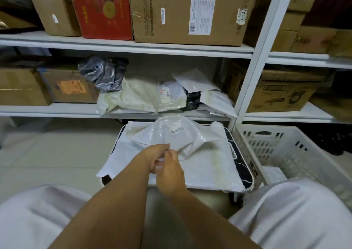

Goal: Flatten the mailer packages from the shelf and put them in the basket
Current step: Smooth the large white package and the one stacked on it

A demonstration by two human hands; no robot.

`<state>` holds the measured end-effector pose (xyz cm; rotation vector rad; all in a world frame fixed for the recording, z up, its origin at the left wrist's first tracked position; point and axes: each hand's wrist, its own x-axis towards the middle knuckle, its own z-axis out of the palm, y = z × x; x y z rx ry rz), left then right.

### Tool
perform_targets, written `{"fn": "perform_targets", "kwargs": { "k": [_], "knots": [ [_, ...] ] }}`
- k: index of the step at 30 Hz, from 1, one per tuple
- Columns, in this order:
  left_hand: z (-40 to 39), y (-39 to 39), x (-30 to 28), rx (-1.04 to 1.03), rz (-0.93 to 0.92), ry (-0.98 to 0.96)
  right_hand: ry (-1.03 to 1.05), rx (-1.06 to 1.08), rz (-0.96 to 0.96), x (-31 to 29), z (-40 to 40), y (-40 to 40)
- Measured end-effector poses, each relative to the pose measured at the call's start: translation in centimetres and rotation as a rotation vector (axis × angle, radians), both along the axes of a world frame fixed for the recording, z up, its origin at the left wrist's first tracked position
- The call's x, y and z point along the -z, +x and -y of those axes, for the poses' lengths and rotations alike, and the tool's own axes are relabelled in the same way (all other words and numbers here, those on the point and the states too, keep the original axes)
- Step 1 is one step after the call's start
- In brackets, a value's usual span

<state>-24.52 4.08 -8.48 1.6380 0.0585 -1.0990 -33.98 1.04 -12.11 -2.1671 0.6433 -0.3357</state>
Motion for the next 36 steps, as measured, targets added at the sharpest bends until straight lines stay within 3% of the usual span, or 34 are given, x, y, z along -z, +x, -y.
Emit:
{"fn": "perform_targets", "kwargs": {
  "k": [7,12,17,23,26,29,33,36],
  "knots": [
    [-0.4,1.2,2.5,-0.006,0.25,0.212,-0.26,-0.115,-0.099,1.3,0.2,0.0],
    [-1.0,2.4,3.2,-0.004,0.351,0.223,-0.403,0.052,0.089,-0.2,2.9,1.4],
    [-0.4,3.3,3.3,-0.008,0.464,0.216,-0.545,0.155,0.06,-1.6,6.9,3.5],
    [0.8,4.3,2.7,0.1,0.667,0.471,-0.681,0.357,0.05,-1.6,8.9,4.4],
    [1.4,4.2,1.8,0.081,0.688,0.617,-0.59,0.385,-0.079,-1.6,9.8,4.7],
    [2.7,4.1,1.8,0.078,0.99,0.743,-0.415,0.309,-0.235,-1.2,11.0,5.2],
    [6.0,4.2,2.4,0.365,1.362,0.639,-0.434,0.328,-0.284,-1.0,11.9,5.4],
    [7.9,4.1,3.6,0.574,1.405,0.597,-0.483,0.29,-0.298,-0.9,12.3,5.3]
  ]
}}
